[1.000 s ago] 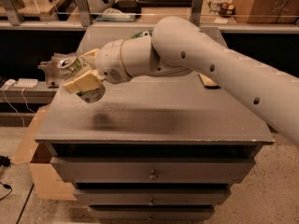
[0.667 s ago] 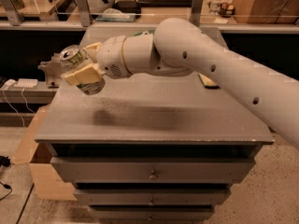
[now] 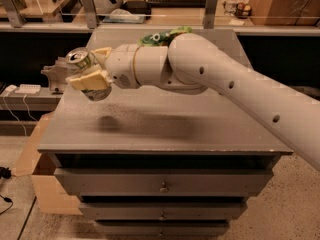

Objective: Place 7up can upright

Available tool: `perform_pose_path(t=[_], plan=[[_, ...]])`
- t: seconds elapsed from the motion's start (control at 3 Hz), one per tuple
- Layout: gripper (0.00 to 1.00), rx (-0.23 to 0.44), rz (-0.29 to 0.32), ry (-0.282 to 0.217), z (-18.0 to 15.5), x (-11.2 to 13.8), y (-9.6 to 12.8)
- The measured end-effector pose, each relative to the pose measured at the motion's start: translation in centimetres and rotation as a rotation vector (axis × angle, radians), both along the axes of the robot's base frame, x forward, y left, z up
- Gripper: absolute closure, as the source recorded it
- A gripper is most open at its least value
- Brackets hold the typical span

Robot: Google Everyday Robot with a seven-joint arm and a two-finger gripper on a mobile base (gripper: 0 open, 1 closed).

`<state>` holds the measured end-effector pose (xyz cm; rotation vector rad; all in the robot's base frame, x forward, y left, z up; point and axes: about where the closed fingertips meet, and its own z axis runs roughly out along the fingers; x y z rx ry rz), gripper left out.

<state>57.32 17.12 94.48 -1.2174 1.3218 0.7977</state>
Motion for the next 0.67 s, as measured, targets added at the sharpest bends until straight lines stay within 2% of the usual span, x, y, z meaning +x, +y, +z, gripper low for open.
perform_pose_path(t=[0.67], plan=[[1.0,0.049,-0.015,0.016,-1.38,-0.68,0.24]])
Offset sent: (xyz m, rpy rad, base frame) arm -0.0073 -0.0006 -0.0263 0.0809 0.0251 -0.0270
